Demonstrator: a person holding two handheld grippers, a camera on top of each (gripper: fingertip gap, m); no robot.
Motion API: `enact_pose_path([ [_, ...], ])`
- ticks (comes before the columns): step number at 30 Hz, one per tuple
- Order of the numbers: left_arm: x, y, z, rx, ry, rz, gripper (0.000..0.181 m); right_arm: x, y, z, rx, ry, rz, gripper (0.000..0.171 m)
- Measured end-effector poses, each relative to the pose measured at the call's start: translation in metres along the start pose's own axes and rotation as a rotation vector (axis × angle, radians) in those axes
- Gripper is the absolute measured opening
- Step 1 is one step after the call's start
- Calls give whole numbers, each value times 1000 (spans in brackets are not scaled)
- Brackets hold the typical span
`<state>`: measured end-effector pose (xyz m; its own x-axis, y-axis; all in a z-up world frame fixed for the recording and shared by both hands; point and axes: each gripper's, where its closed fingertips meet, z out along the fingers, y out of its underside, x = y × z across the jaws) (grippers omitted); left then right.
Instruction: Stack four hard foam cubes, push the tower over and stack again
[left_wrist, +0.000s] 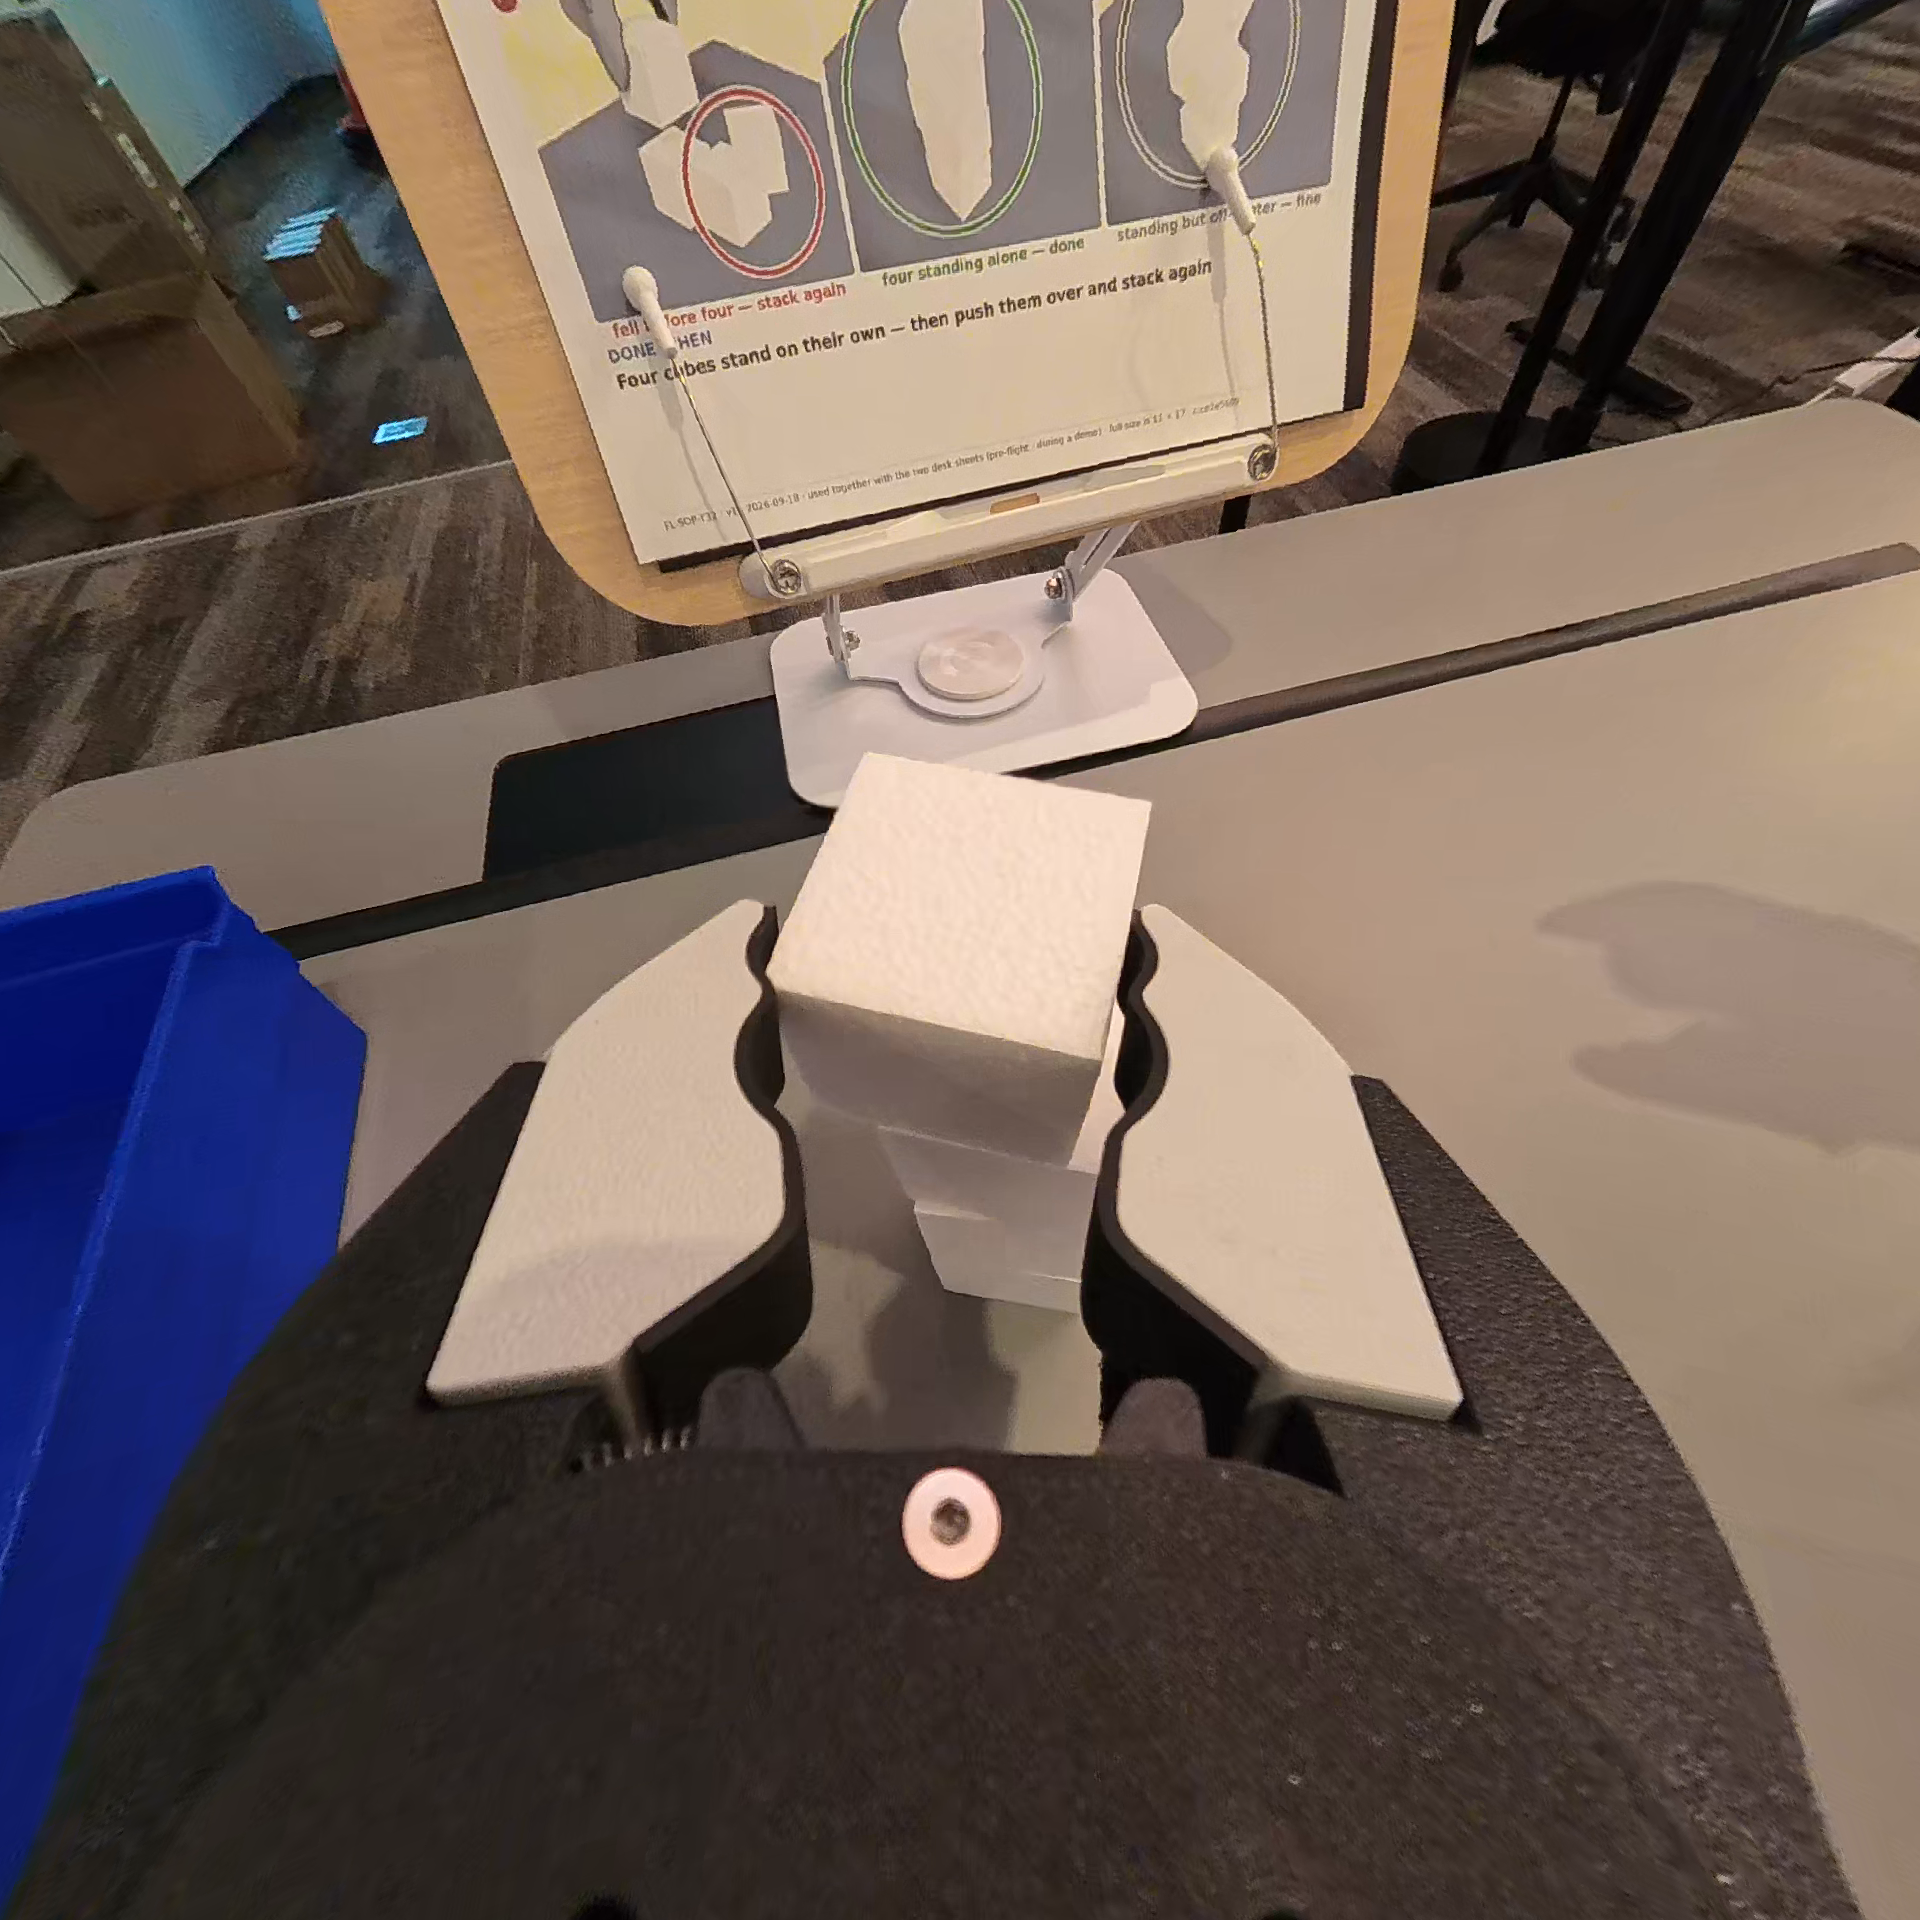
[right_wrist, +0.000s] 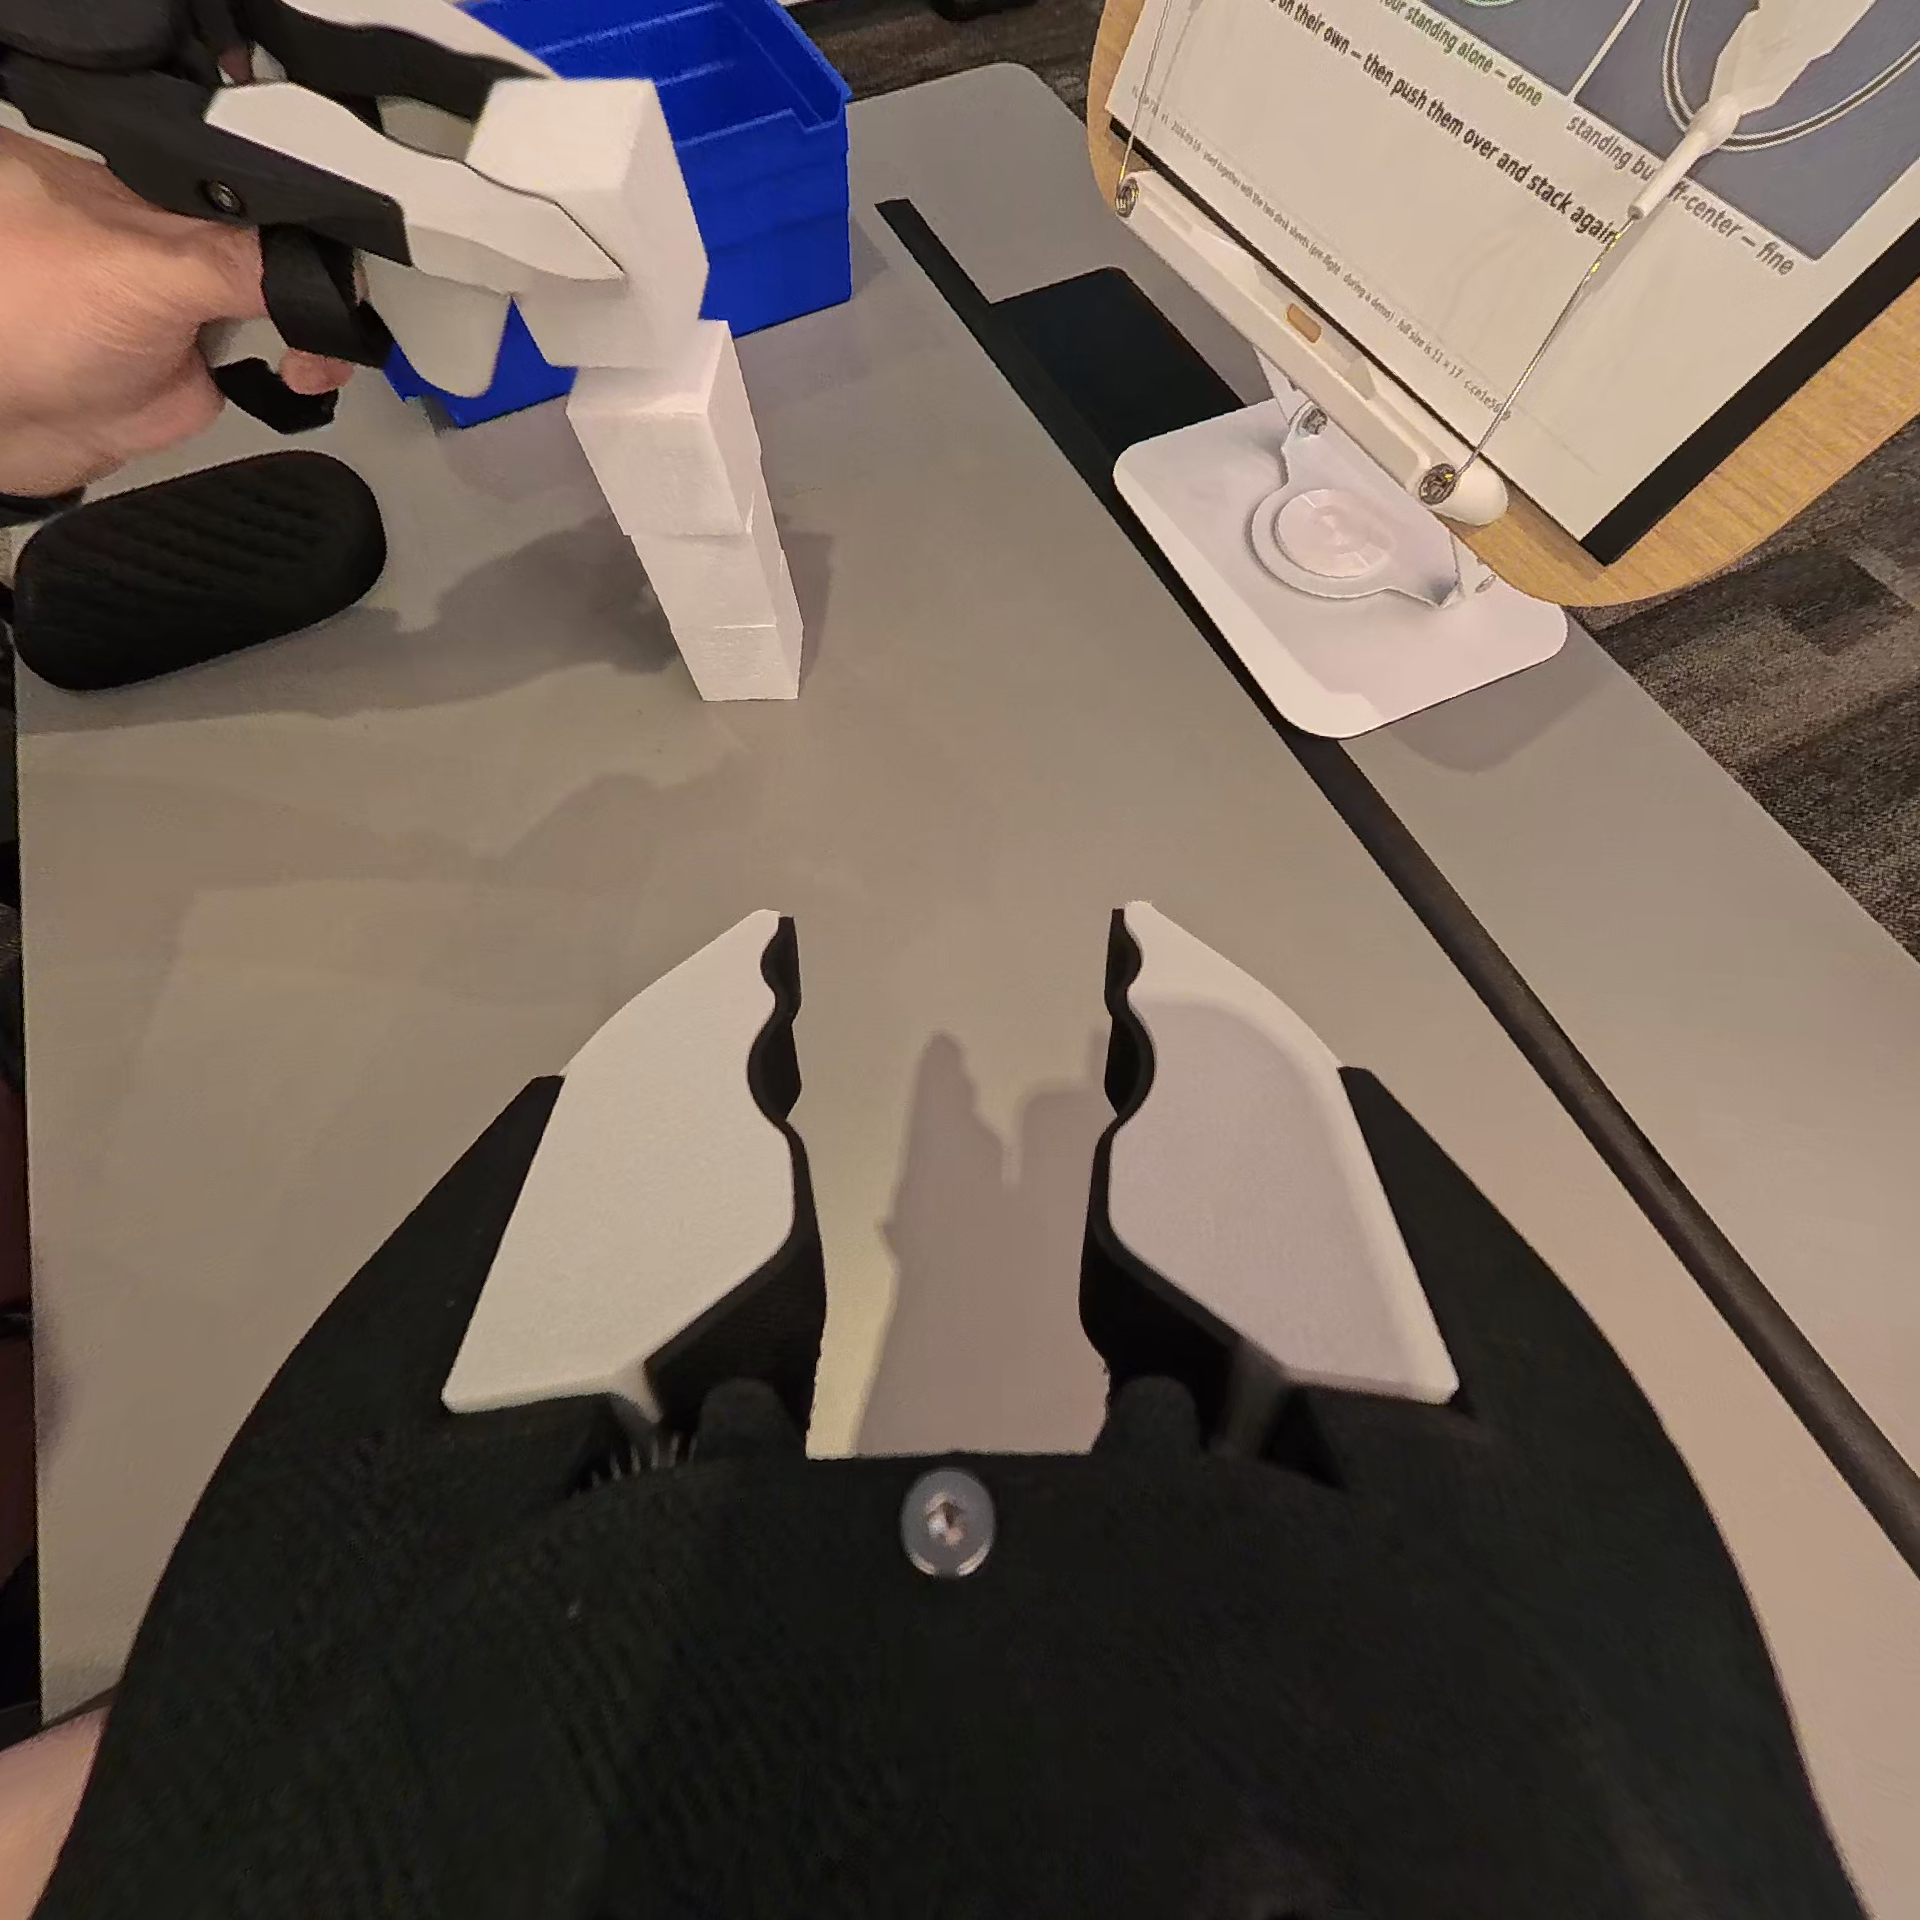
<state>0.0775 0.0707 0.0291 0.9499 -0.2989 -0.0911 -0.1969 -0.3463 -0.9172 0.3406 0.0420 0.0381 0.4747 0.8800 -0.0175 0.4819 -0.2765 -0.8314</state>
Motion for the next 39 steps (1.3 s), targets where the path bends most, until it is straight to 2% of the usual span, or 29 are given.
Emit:
enact_pose_path([
  [25, 8, 5, 7, 3, -14, 23, 63, 9, 7, 2, -9, 2, 27, 58],
  [28, 7, 0, 4, 34, -31, 51, 84, 10, 9, 3, -15, 4, 34, 58],
  [32, 0, -23, -16, 131, -43, 58, 91, 12, 10, 3, -16, 9, 37, 58],
  [36, -33, -54, -57, 311, -76, -19, 87, 12, 7, 0, 1, 16, 39, 58],
  [39, -65, -55, -78, 388, -127, -36, 80, 13, 3, -2, 17, 33, 38, 58],
])
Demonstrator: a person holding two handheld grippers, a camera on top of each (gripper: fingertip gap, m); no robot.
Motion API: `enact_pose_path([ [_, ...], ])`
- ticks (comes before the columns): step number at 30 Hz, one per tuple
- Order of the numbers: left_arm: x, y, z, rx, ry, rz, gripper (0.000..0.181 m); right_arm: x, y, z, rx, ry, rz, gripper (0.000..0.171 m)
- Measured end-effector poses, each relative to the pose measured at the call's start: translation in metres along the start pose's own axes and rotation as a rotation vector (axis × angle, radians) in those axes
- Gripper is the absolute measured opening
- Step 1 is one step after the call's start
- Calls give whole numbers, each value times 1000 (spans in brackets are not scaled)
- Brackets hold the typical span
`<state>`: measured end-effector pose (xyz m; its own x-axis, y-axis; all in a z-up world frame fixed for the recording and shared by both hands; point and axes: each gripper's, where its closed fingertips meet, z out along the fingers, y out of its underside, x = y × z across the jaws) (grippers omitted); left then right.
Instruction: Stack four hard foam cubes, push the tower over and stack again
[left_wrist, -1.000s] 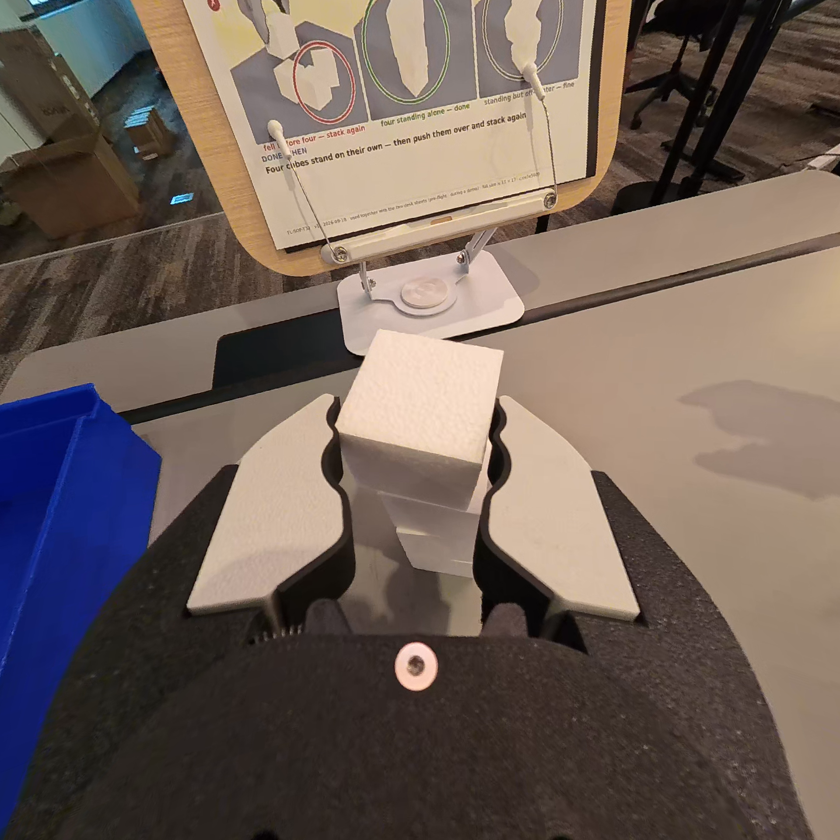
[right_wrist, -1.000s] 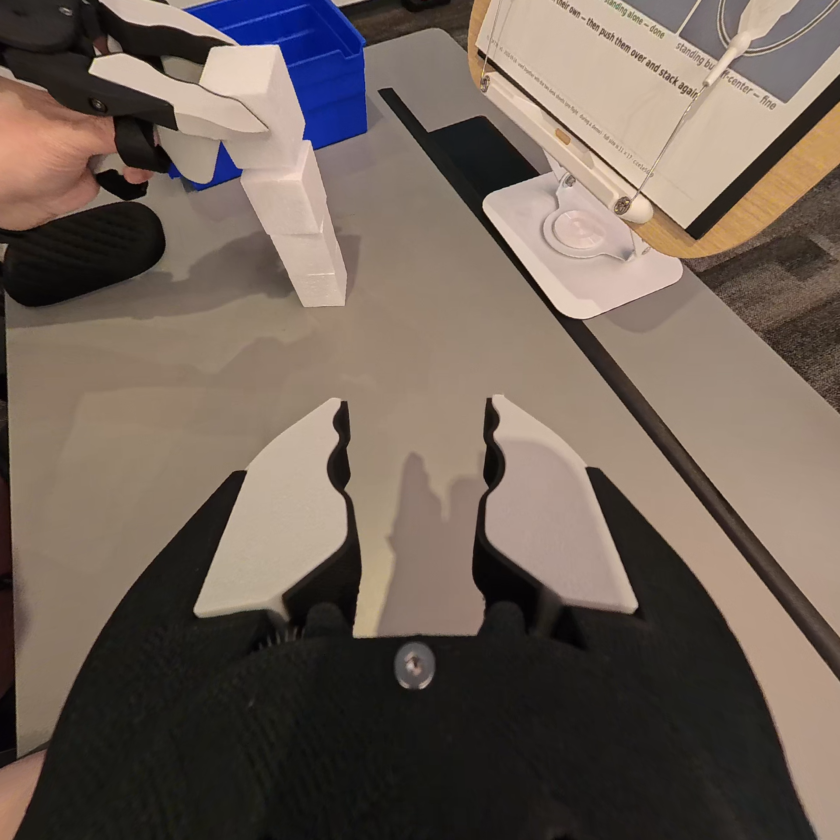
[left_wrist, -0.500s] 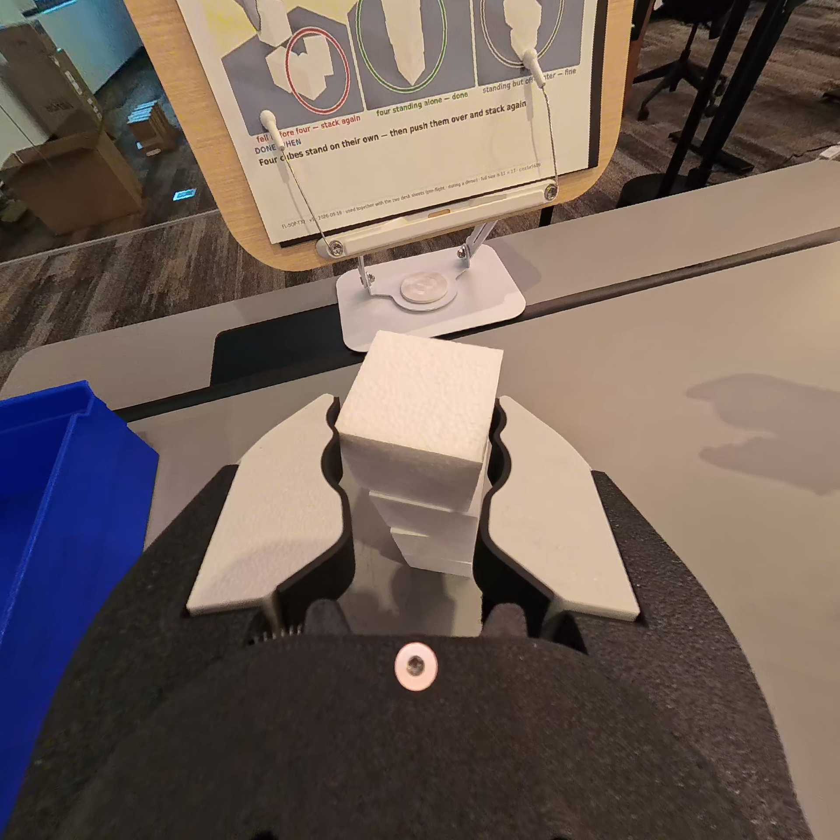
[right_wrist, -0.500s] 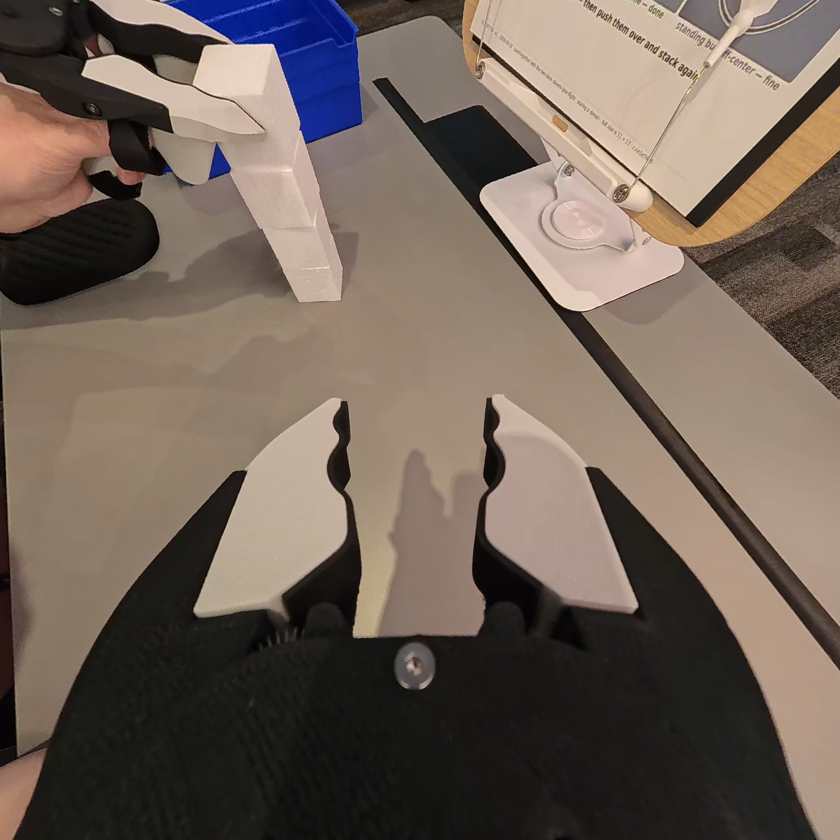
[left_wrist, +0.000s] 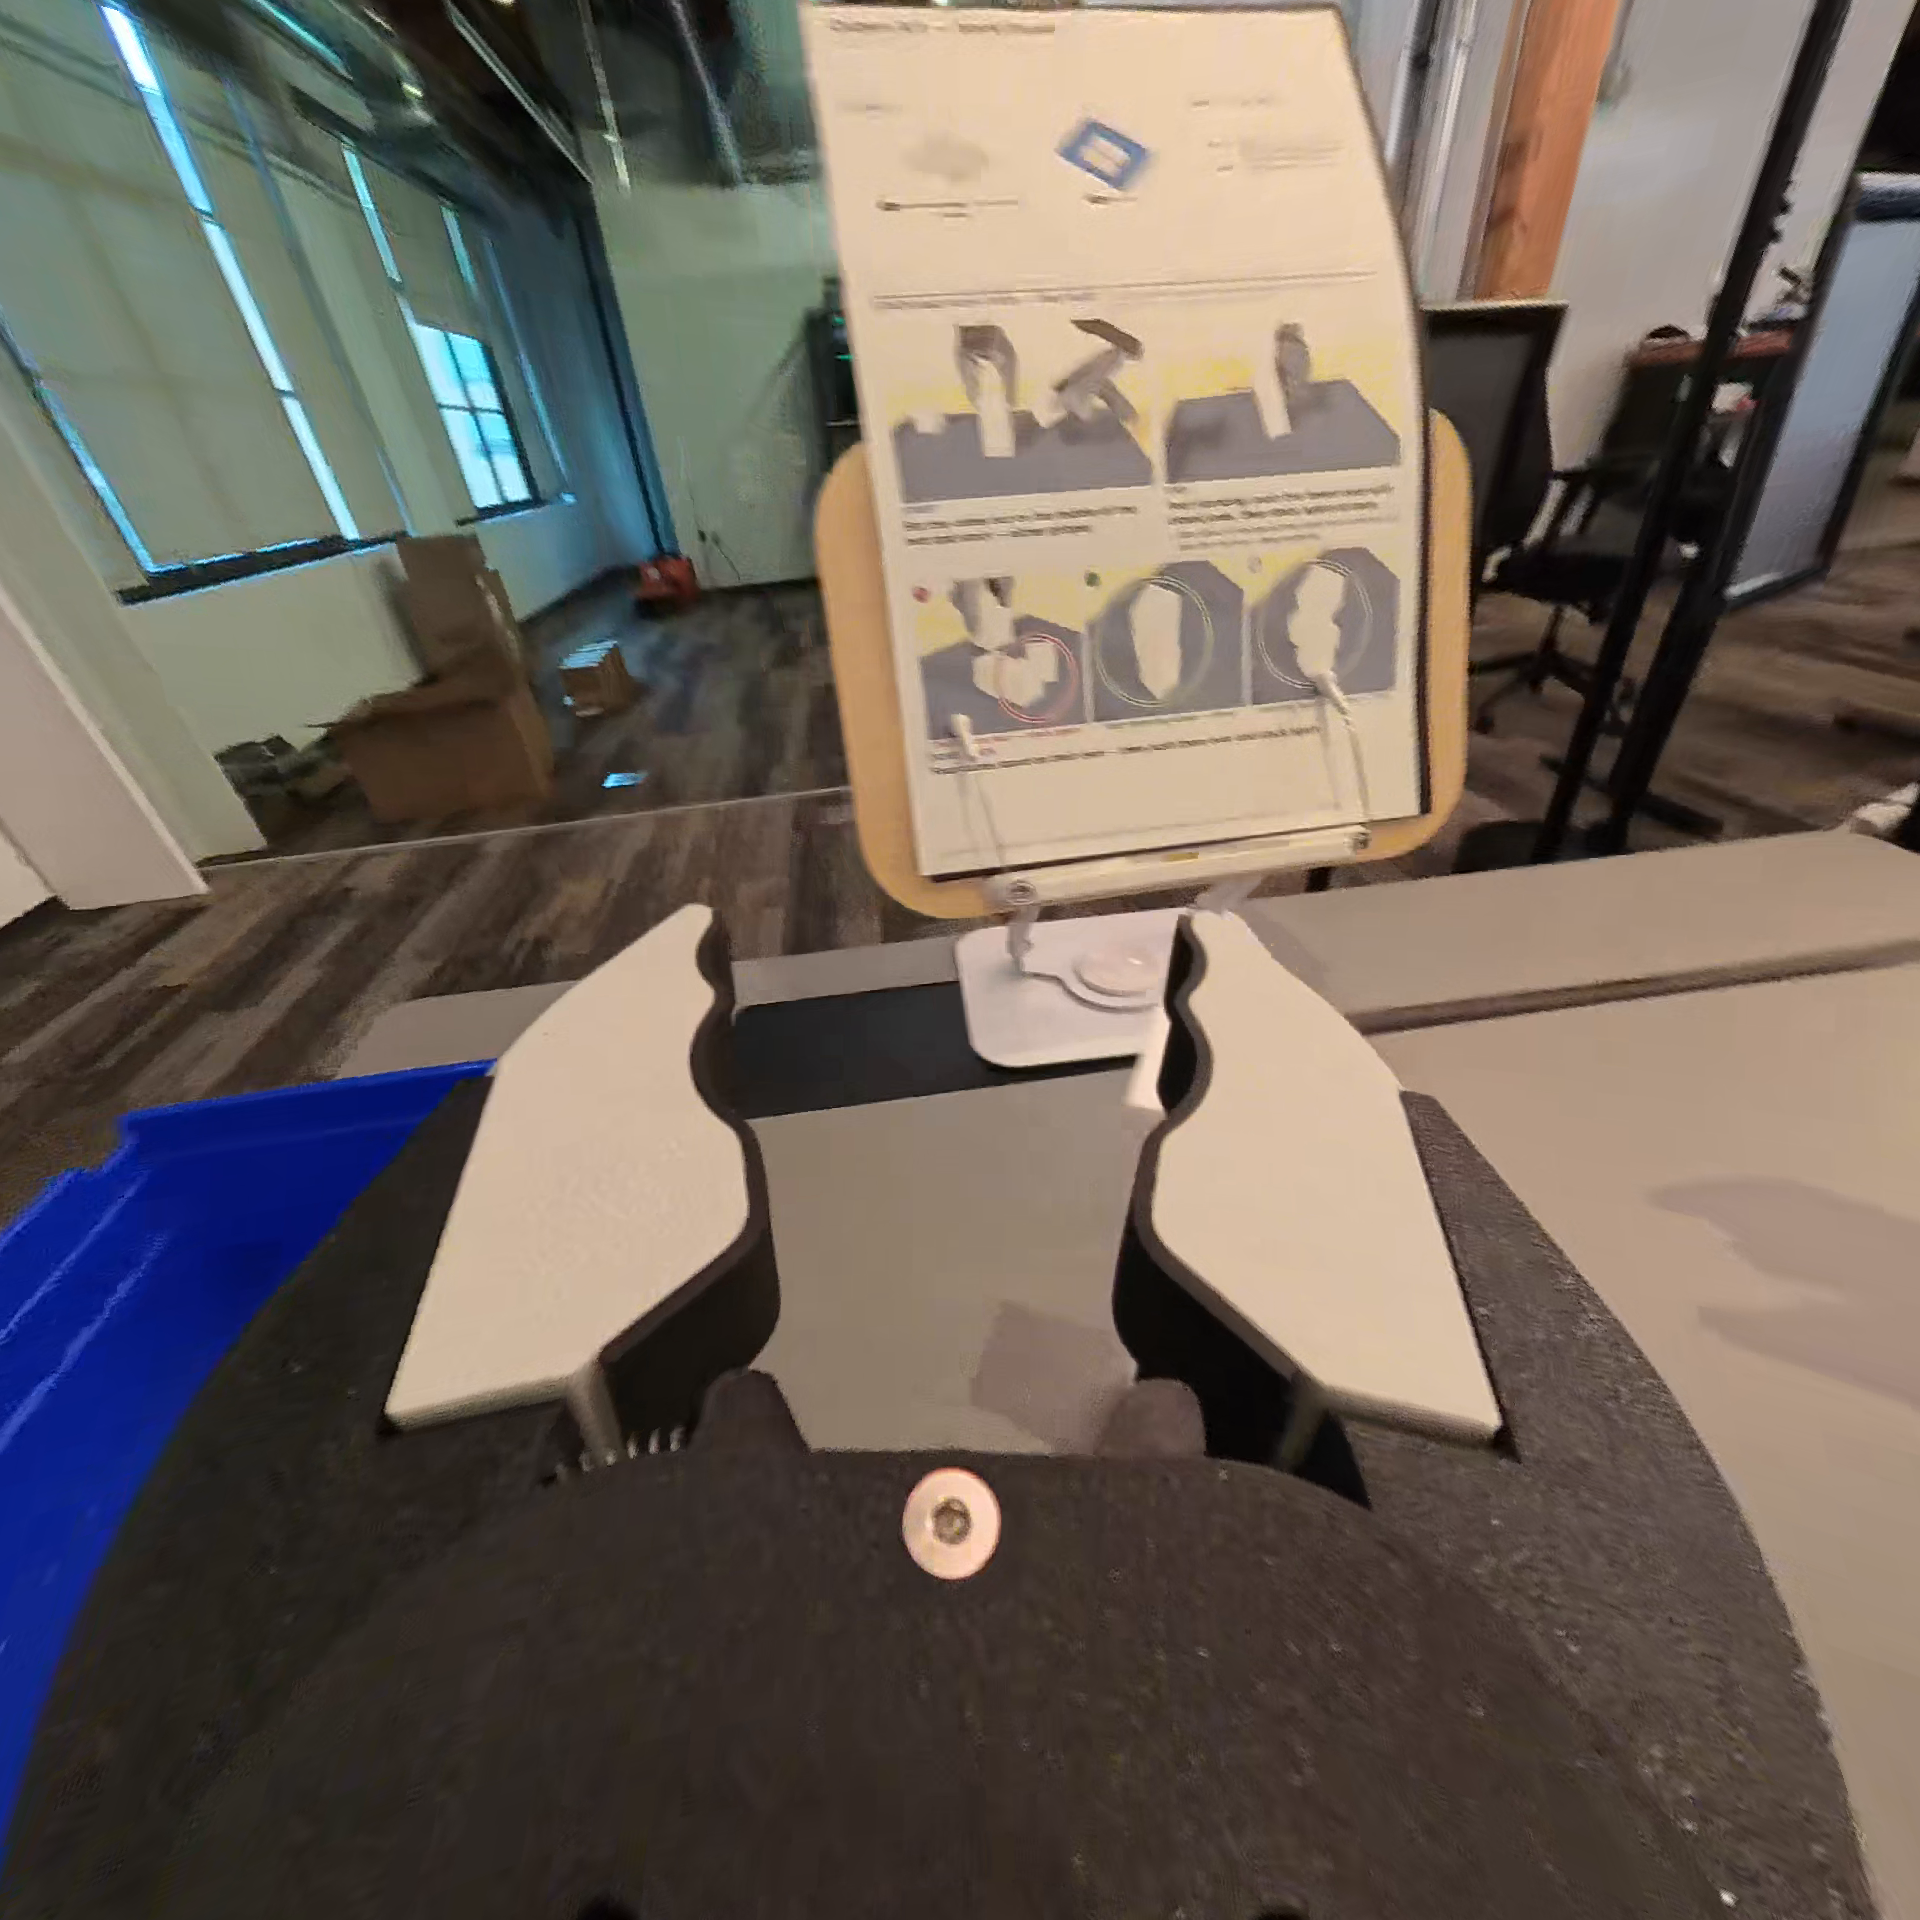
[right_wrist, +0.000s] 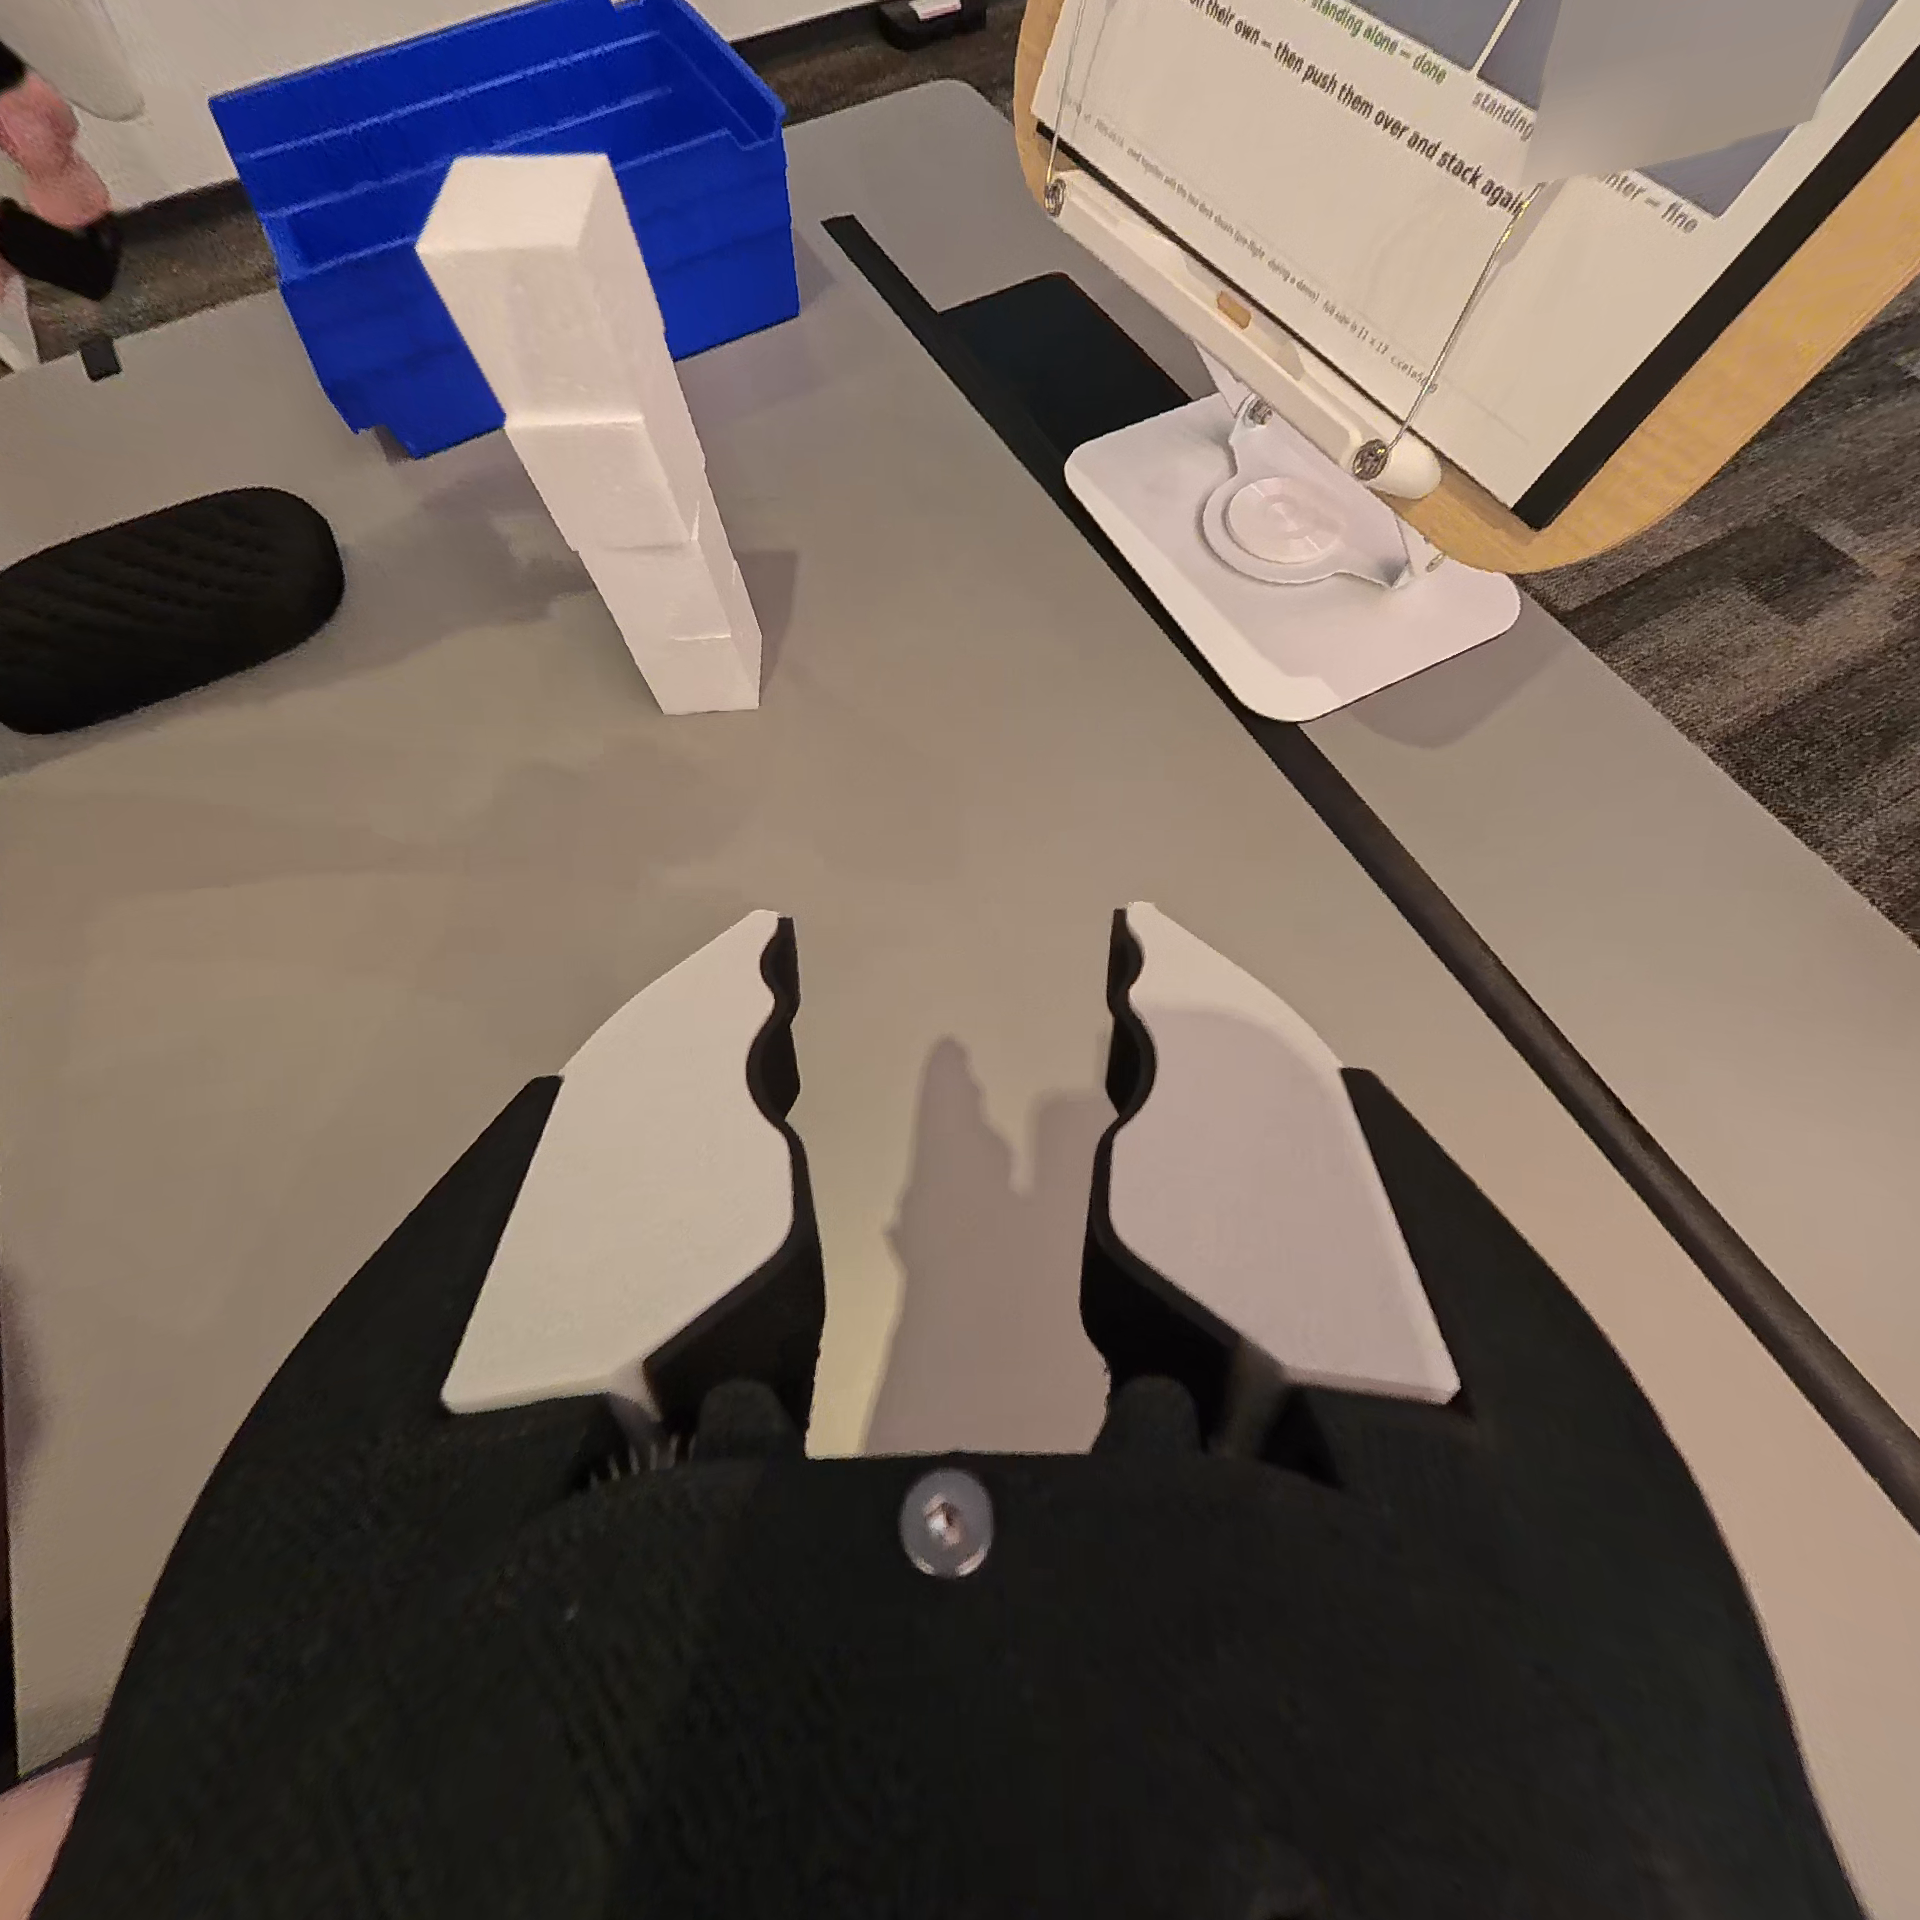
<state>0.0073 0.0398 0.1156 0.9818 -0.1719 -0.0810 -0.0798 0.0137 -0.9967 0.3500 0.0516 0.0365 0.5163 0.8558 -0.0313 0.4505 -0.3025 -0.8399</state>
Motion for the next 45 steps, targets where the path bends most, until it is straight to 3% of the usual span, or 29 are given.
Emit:
enact_pose_path([
  [4, -29, 42, 1, -91, 6, -37, 55, 2, -13, -6, 43, 58, -30, 58],
  [7, -26, 104, 10, -271, 117, -68, 2, 0, -28, -13, 101, 88, -39, 57],
  [12, -26, 187, 17, -490, 95, -109, 0, -1, -39, -22, 143, 127, -41, 55],
  [18, -49, 224, 22, -599, -54, -181, 0, 5, -33, -27, 127, 153, -17, 55],
  [25, -24, 218, 42, -588, -13, -156, 0, 8, -29, -29, 119, 148, 1, 55],
  [33, 111, 134, 67, -427, 200, 201, 0, 8, -23, -21, 80, 147, 0, 55],
  [36, 132, 114, 66, -397, 248, 186, 0, 10, -22, -24, 84, 151, 7, 55],
  [40, 127, 99, 59, -365, 292, 134, 1, 11, -22, -28, 99, 151, 12, 55],
  [45, 104, 97, 42, -297, 378, 143, 55, 10, -21, -25, 98, 133, 13, 55],
])
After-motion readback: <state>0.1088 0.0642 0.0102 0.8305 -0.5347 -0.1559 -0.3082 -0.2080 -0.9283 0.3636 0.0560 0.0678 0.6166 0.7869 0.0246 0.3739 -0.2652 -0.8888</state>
